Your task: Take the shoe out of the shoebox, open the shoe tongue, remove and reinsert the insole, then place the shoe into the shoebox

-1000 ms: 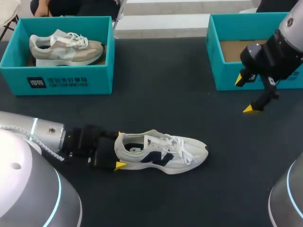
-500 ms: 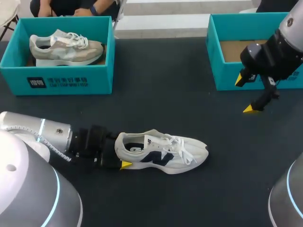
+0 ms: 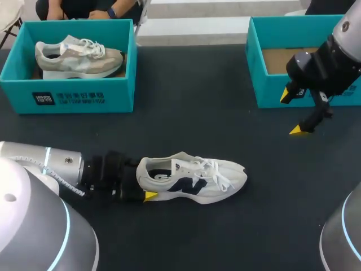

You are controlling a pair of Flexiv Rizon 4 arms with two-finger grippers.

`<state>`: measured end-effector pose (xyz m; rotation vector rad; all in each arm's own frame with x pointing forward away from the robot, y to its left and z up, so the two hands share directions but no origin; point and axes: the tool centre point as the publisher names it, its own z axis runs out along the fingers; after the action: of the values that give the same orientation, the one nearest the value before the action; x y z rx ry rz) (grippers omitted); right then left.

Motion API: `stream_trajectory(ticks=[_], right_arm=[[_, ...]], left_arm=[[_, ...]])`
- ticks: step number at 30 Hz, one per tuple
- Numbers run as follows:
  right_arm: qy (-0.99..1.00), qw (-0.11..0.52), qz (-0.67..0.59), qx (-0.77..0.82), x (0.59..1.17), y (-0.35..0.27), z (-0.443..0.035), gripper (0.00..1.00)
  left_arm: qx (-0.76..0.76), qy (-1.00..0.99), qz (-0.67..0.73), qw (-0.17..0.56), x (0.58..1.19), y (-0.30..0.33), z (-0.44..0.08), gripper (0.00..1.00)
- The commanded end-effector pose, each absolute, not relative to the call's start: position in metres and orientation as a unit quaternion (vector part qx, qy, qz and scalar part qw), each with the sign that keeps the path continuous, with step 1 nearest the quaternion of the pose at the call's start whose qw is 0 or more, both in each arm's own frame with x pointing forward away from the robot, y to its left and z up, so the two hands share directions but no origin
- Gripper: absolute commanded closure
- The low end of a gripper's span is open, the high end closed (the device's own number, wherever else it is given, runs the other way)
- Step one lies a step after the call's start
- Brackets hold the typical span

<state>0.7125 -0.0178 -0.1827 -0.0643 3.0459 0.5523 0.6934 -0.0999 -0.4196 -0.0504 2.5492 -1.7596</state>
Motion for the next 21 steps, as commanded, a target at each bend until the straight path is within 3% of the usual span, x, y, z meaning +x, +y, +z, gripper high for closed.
stream_trajectory(ticks=[1,21], right_arm=[[0.984,0.022,0.177,-0.021,0.7140,-0.0170,-0.1837,0.00],[0.984,0.022,0.177,-0.021,0.7140,-0.0170,-0.1837,0.00]], left_arm=[[-0.019,0.824,-0.566,0.026,0.6917,-0.0983,-0.4192,1.00],[-0.018,0.827,-0.561,0.028,0.6921,-0.0974,-0.4191,1.00]])
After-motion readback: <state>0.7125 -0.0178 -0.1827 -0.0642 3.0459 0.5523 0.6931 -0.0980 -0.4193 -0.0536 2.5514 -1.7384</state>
